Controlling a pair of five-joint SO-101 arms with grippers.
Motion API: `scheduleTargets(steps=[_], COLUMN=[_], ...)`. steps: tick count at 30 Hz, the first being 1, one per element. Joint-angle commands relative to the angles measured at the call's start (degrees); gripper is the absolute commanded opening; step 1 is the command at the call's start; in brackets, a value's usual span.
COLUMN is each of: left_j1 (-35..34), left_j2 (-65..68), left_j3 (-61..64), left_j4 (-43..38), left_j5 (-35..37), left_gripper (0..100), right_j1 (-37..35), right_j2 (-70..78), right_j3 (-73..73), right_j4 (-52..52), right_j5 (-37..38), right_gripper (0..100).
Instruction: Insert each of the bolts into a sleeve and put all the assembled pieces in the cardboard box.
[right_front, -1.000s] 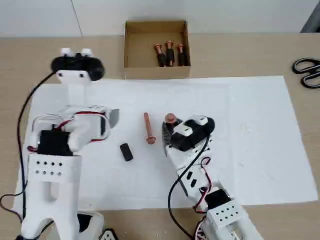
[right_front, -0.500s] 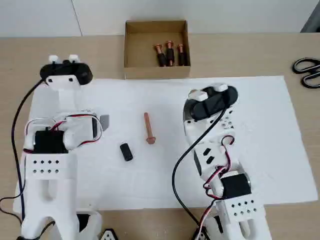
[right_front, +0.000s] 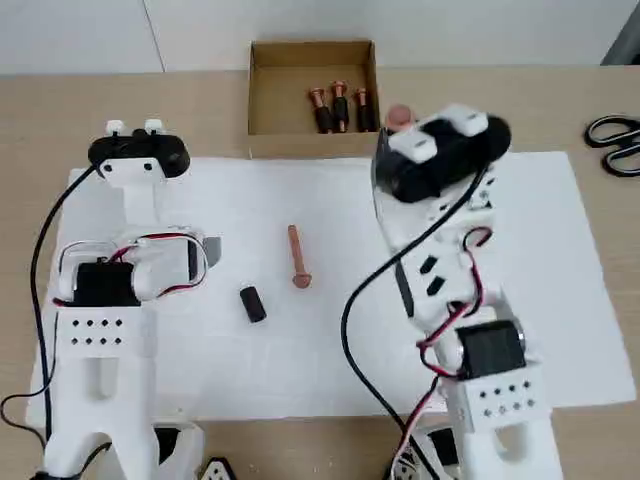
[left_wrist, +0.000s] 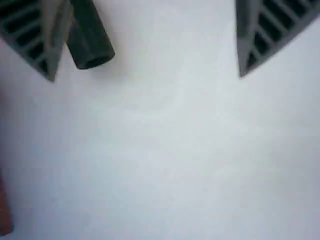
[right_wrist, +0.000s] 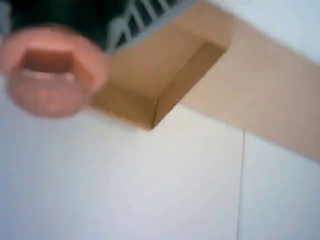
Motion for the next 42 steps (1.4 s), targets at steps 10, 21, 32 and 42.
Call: scheduleTargets(steps=[10,21,32,42], left_j1=[-0.1,0.1,0.0,0.0], left_j2=[-0.4,-0.4,-0.4,-0.4], left_j3=[-0.1,-0.1,0.0,2.3], left_j4=[-1.1,-1.2,-0.9,-1.1], left_j5=[-0.2,-0.2,-0.2,-0.2], left_gripper=[22,22,22,22], right_j1=[-0.2,-3.8,-6.4,-6.4], right_j2=[34.5,67.1,94.7,112.4], right_j3=[-33.0,-59.0,-86.5,-102.1], right_j4=[0.0,-0.6,-0.6,-0.5], right_j5=[0.4,0.4,0.5,0.5], right_gripper=[0.4,0.4,0.4,0.5])
